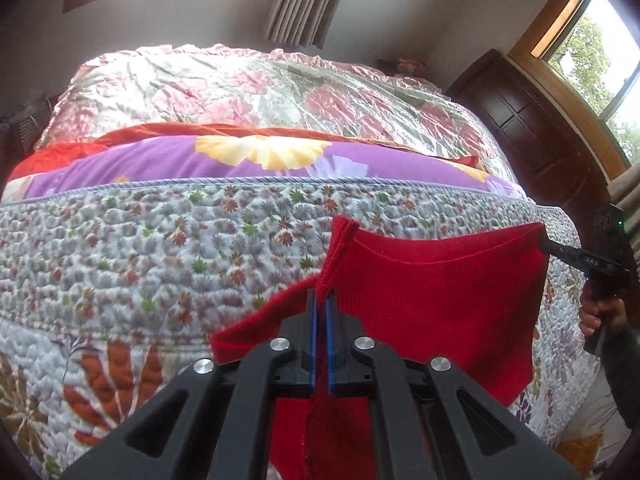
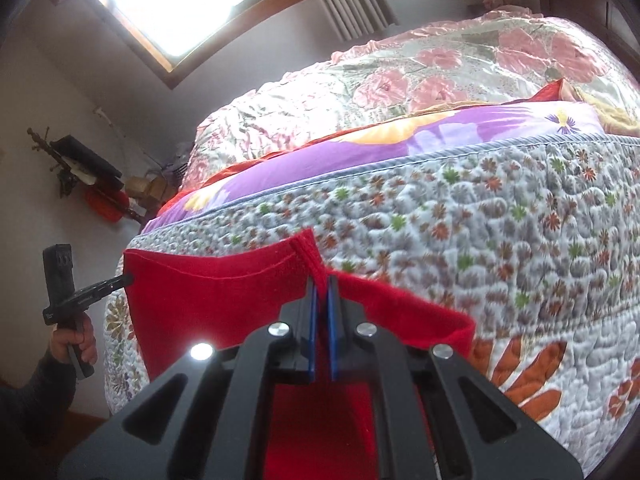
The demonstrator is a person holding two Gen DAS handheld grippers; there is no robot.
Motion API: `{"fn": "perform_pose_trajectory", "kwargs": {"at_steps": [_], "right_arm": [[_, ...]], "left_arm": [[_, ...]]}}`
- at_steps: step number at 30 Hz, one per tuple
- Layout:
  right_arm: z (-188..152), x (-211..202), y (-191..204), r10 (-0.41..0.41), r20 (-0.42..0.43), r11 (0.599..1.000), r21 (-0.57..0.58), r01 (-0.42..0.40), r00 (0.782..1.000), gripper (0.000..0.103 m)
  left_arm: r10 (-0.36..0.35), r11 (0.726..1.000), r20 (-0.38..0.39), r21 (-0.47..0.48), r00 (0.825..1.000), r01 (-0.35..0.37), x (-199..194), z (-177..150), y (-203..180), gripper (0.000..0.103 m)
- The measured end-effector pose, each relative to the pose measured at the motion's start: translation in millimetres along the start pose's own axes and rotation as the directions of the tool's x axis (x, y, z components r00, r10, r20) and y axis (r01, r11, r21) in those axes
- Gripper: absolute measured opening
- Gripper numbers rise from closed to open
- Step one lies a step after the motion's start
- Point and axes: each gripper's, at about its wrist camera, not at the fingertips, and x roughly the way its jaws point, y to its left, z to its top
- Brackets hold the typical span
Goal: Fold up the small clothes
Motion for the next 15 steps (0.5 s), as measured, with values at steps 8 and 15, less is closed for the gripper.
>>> {"fn": "perform_pose_trajectory", "kwargs": {"at_steps": [8, 15], "right_arm": [[3.4, 37.7, -32.6, -0.042, -0.032, 0.998, 0.044, 0.043, 0.999, 0.003], [-5.8, 58.9, -48.9, -0.051, -0.052, 0.995, 0.084, 0.056, 0.997, 0.015]], "left_arm": [[0.002, 0.999, -0.062, -0.034, 0.998, -0.004, 47.2, 0.2, 23.1, 0.003], [0.073, 0.996, -0.102, -0.051, 0.992, -0.079, 76.9, -10.0, 41.8, 0.029]]}}
